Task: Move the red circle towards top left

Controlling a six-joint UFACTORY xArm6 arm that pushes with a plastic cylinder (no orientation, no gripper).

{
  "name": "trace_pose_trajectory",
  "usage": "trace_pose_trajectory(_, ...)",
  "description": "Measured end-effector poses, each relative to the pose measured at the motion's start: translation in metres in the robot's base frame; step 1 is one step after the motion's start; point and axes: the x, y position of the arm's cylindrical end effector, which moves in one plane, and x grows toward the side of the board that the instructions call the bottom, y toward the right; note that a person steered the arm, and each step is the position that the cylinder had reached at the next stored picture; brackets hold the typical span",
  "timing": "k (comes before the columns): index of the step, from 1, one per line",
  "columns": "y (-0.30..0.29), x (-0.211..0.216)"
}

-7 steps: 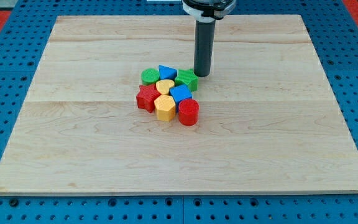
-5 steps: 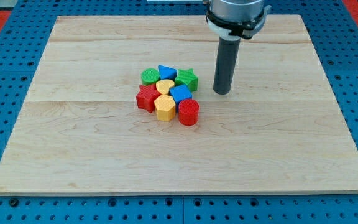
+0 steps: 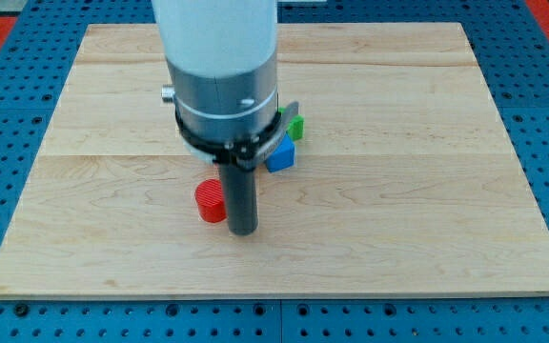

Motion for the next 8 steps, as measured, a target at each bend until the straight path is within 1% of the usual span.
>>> trace_pose_trajectory(7, -0.009, 0.005)
trace_pose_trajectory(8, -0.03, 0.003)
